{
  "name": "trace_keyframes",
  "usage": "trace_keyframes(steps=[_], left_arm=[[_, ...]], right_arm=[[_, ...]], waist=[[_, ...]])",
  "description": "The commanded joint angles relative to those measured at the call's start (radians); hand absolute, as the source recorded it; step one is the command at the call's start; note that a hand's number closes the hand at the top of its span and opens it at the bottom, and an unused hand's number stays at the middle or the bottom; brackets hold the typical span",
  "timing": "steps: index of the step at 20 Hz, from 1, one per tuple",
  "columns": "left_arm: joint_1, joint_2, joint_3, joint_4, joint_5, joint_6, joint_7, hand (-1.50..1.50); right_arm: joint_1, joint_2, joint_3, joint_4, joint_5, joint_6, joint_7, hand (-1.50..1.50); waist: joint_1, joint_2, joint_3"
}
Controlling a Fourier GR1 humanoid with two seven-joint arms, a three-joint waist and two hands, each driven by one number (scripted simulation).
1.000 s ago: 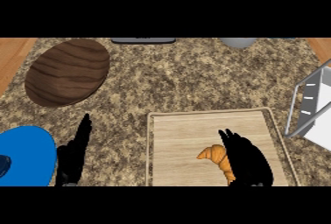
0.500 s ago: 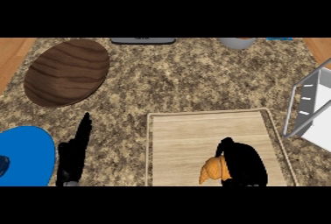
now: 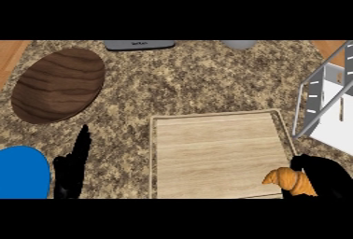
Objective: Pick the croissant from the tray and place it in the tiered basket
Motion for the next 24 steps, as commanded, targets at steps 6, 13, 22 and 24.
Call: trace_keyframes(steps=[6,13,22,24], left_arm=[[0.042,-0.022,0.012,0.032,0.012,0.012,-0.027,0.0],[0.028,-0.001,0.023,0.011,0.017,-0.005,-0.018,0.0],[0.01,-0.041,-0.03,0.031,-0.03,0.014,-0.018,0.0],[-0.03,-0.022,-0.007,0.038,-0.017,-0.005,-0.001,0.0]], right_arm=[[0.221,-0.246,-0.515,0.208,-0.299,-0.179,-0.479,1.5],[0.263,-0.253,-0.906,0.272,-0.703,-0.051,-0.657,1.5],[0.358,-0.446,-1.376,0.374,-0.876,0.176,-0.808,1.5],[0.399,-0.451,-1.465,0.336,-0.893,0.244,-0.776,1.5]], waist=[[-0.037,0.003,-0.001],[-0.025,-0.001,-0.006],[0.035,0.011,-0.006],[0.038,0.011,-0.006]])
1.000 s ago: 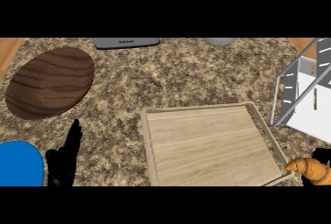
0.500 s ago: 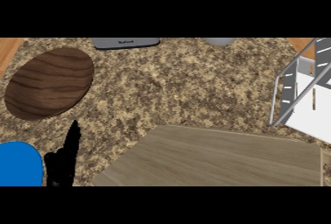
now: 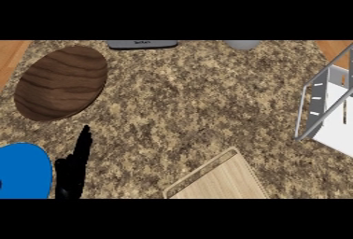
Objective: Pick the croissant from the tray and place it in the tiered basket
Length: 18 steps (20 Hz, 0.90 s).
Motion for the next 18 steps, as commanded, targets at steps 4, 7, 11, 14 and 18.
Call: trace_keyframes(steps=[4,7,11,14,18], left_arm=[[-0.082,0.018,0.026,0.049,0.013,-0.036,0.066,0.0],[-0.012,0.012,0.011,0.067,0.011,-0.061,-0.027,0.0],[-0.012,0.006,0.008,0.037,0.006,-0.056,-0.015,0.0],[-0.068,-0.037,-0.032,0.072,-0.046,-0.016,0.015,0.0],[-0.059,-0.004,-0.011,-0.026,-0.027,-0.033,0.092,0.0]], right_arm=[[-0.004,-0.043,-0.222,0.009,-0.049,0.142,0.081,1.5],[-0.066,-0.097,-0.211,0.048,-0.036,0.155,0.16,1.5],[-0.206,-0.159,-0.106,0.053,-0.057,0.099,0.308,1.5],[-0.281,-0.145,0.016,0.061,0.005,0.029,0.294,1.5],[-0.395,-0.243,0.128,0.182,0.016,0.031,0.301,1.5]], waist=[[0.037,0.01,-0.001],[0.048,0.011,-0.001],[0.061,0.013,-0.001],[0.062,0.014,0.0],[0.073,0.015,0.0]])
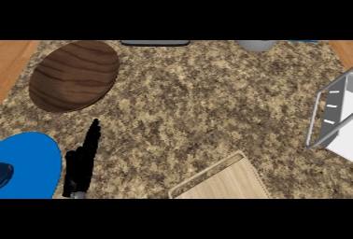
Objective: Pick the croissant from the tray and place it in the tiered basket
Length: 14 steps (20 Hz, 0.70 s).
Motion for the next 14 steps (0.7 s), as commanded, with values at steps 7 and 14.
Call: trace_keyframes(steps=[7,14], left_arm=[[0.023,-0.034,-0.022,0.016,-0.025,0.009,-0.016,0.0],[0.008,0.014,0.036,0.035,0.009,-0.041,-0.023,0.0]], right_arm=[[-0.236,0.004,0.33,0.05,0.11,-0.094,-0.023,1.5],[-0.322,0.112,0.475,0.091,0.248,-0.2,-0.003,1.5]], waist=[[0.006,0.003,-0.001],[-0.004,0.001,-0.001]])
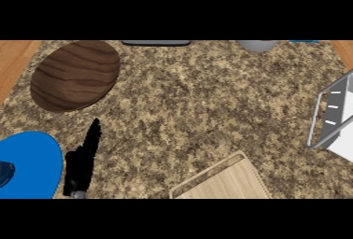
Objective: Pick the croissant from the tray and place it in the tiered basket
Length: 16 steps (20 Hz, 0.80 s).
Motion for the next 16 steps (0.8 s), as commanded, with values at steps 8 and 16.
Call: trace_keyframes(steps=[8,16], left_arm=[[-0.042,0.018,0.042,0.056,0.016,-0.029,0.033,0.0],[0.082,0.003,0.01,0.005,-0.004,-0.018,-0.015,0.0]], right_arm=[[-0.215,0.168,0.136,0.223,0.062,-0.075,-0.008,1.5],[-0.303,0.249,0.036,0.317,-0.137,0.036,0.041,-1.5]], waist=[[-0.006,0.003,-0.002],[-0.01,-0.001,-0.002]])
